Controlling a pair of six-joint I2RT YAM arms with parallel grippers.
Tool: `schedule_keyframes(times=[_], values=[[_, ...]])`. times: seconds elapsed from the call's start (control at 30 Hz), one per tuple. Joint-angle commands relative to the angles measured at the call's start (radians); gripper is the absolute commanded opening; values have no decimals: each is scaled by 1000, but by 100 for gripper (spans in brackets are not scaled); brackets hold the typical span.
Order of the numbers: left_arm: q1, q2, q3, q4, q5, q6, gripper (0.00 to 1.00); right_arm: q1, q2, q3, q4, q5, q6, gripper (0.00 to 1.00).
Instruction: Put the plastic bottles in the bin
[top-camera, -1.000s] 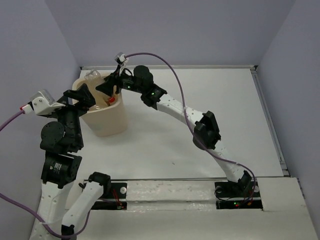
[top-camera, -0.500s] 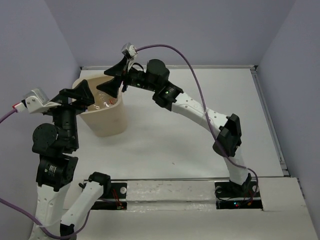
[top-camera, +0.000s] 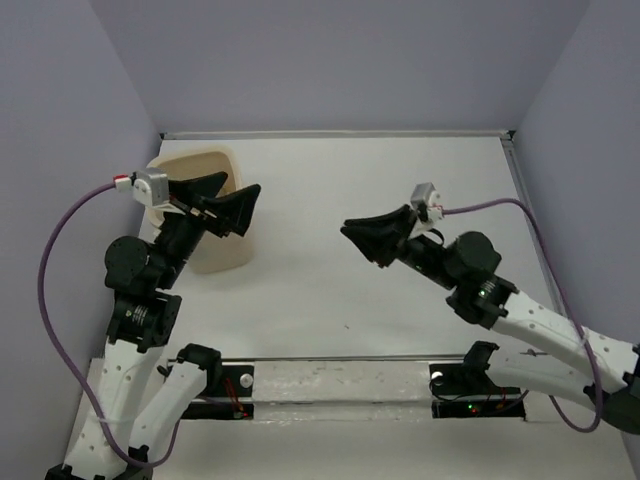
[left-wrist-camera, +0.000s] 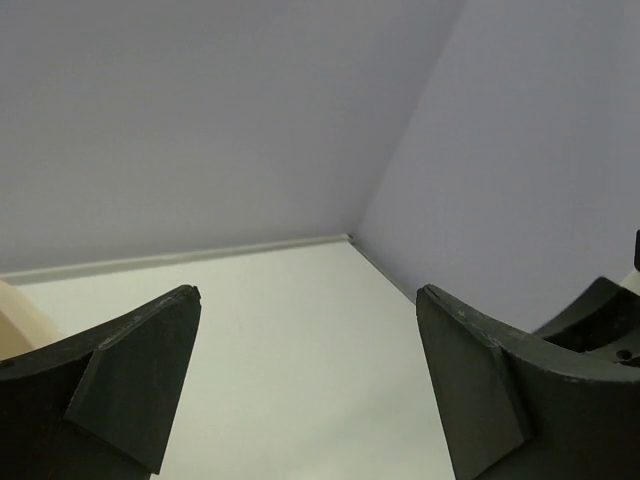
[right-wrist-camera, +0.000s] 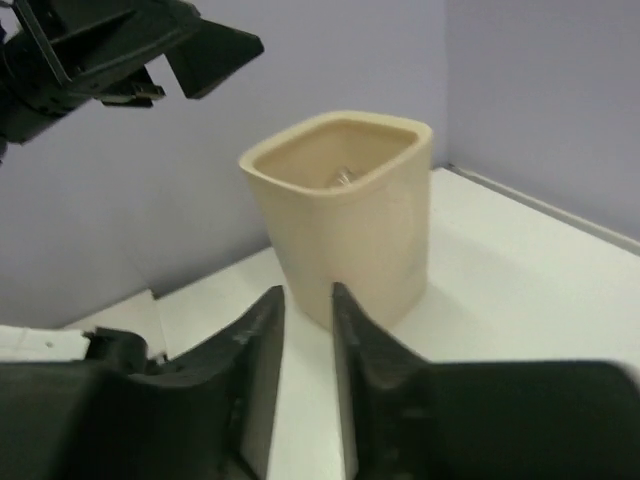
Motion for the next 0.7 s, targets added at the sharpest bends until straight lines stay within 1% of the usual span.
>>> schedule_keyframes(times=[0.0,0.03,0.07,0.1,0.13,0.23,0.33,0.5,0.6,0.67], values=[[-1,8,-105,133,289,-43,99,0,-294,-255,-154,282,20,54],[-2,6,-122,133,297,-46,99,0,-350,-295,-185,309,40,72],[-4,5,-138,136,303,-49,99,0,-451,-331,-232,327,77,99],[-4,3,-177,157,320,-54,99,0,-493,-389,-246,352,88,100],[-6,2,-196,170,331,-66,99,0,-554,-412,-260,366,109,100],[-7,11,-236,193,340,-82,99,0,-578,-444,-262,427,109,100],[-13,15,-244,196,342,-80,99,0,-531,-412,-266,469,73,100],[-15,-1,-239,188,331,-28,99,0,-445,-299,-274,505,-12,100],[-15,-24,-219,144,277,15,99,0,-449,-230,-340,522,-43,100],[-15,-31,-202,128,245,27,99,0,-492,-195,-393,518,-55,100]])
